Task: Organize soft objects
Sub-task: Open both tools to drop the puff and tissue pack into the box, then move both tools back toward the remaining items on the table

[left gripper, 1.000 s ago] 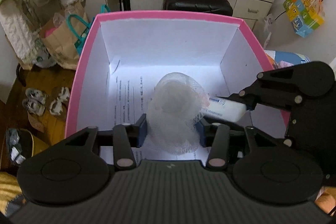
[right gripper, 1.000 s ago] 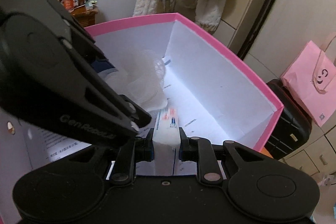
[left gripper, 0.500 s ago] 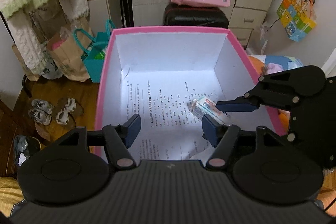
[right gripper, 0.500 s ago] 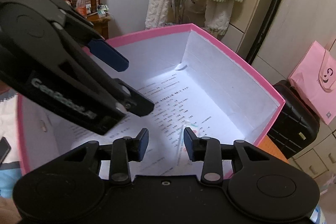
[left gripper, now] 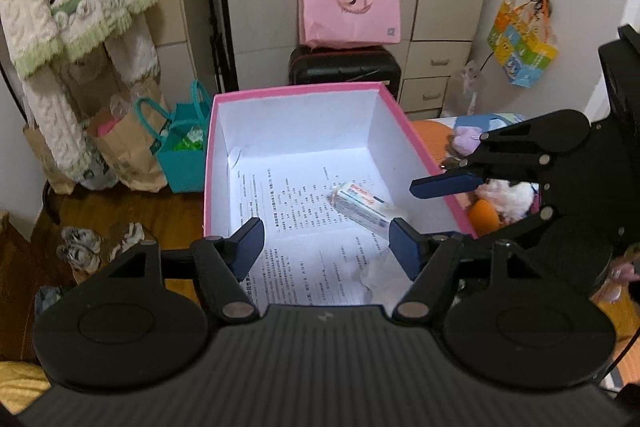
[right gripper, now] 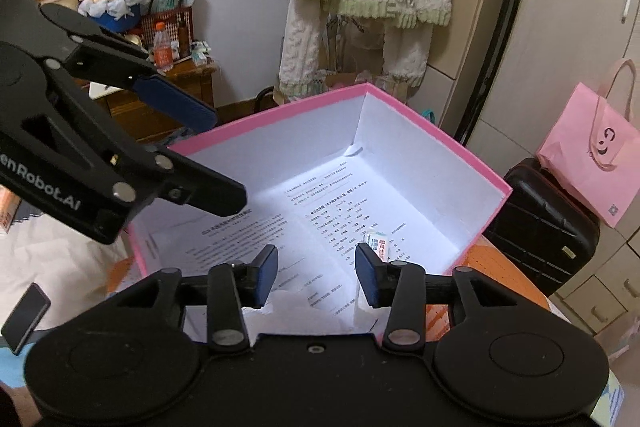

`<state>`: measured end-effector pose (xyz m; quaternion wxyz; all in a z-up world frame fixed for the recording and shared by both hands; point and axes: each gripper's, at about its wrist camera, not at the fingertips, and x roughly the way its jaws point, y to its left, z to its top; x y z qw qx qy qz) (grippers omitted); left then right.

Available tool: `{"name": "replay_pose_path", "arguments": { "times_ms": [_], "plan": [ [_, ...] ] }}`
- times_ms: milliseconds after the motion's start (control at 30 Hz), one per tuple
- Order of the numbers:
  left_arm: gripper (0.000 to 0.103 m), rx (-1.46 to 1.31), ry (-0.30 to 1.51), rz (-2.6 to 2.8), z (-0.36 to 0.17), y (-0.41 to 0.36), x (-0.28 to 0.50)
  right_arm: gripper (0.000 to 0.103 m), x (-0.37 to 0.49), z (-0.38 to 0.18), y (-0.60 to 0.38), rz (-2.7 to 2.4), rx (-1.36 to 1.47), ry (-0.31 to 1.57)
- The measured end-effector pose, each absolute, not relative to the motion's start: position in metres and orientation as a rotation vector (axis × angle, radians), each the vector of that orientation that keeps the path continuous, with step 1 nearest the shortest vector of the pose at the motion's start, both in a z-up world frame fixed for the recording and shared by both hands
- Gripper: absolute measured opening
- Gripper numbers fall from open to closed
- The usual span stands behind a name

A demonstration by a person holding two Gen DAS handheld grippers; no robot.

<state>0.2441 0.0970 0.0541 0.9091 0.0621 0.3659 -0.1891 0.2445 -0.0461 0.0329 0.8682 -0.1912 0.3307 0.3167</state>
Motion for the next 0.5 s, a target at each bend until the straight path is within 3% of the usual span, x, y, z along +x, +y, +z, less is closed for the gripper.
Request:
{"name": "replay_pose_path", "arguments": {
  "times_ms": [500],
  "plan": [
    [0.074, 0.22, 0.645, -0.46, 0.084, 0.08, 0.174, 0.058, 0.167, 0.074, -0.082, 0.658, -0.396, 0.582]
  ]
}}
